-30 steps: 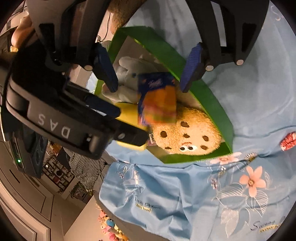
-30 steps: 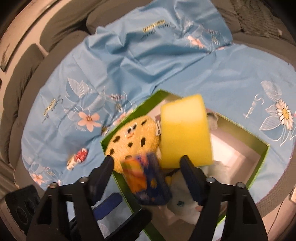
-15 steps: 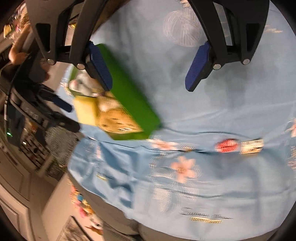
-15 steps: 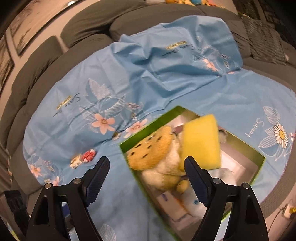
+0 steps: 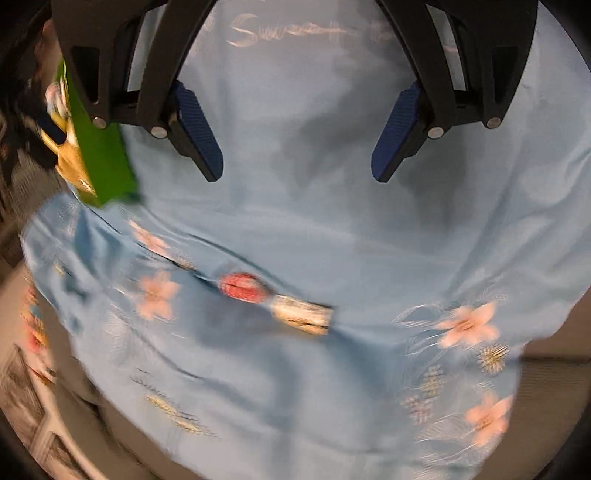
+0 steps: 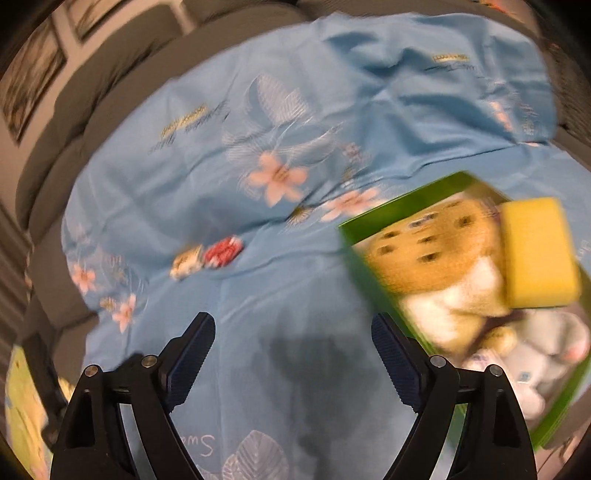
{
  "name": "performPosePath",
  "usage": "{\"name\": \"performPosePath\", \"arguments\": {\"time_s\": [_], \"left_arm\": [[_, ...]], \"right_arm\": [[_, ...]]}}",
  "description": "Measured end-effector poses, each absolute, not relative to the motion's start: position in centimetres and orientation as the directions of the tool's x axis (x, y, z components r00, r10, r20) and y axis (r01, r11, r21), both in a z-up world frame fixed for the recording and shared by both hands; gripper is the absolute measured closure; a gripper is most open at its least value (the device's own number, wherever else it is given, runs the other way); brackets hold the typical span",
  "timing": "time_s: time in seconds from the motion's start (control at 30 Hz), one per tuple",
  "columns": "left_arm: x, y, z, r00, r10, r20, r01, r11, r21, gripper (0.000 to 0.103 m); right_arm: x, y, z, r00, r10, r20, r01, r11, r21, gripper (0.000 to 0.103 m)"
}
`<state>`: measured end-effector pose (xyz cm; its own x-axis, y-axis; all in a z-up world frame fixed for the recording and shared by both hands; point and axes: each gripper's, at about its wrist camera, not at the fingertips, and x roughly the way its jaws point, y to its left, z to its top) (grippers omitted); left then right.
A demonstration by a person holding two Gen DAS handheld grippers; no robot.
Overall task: Organize soft objects
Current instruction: 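Move the right gripper to the red-white knit sock, then grasp the red-white knit sock with the right gripper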
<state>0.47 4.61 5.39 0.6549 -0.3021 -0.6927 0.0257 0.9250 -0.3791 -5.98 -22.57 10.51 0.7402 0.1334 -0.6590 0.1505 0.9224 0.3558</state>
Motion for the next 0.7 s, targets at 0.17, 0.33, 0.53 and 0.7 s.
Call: {"name": "performPosePath", "arguments": {"time_s": [0.17, 0.33, 0.53, 0.7], "left_arm": [[1.8, 8.3, 4.4, 0.638, -0.232, -0.734, -0.133, 0.906, -0.402, 0.021], [1.9, 9.4, 4.9, 0.648, -0.111, -0.754, -0.219, 0.92, -0.324, 0.021], [2.0, 9.9, 5.2, 0.642, -0.163, -0.749, -0.188, 0.914, -0.361, 0.021], [2.2, 10.1, 5.1, 0.636, -0.146, -0.757, -0.198, 0.918, -0.344, 0.021]], "right_arm": [[0.1, -18.5, 8.7, 0.673, 0.191, -0.715, 0.128, 0.922, 0.366, 0.015], [8.9, -14.3, 8.4, 0.631, 0.222, -0.743, 0.092, 0.93, 0.357, 0.015], [17.8, -11.5, 5.9, 0.594, 0.206, -0.777, 0.167, 0.914, 0.37, 0.024], [21.3, -10.3, 2.4, 0.554, 0.152, -0.818, 0.218, 0.922, 0.319, 0.043]]}}
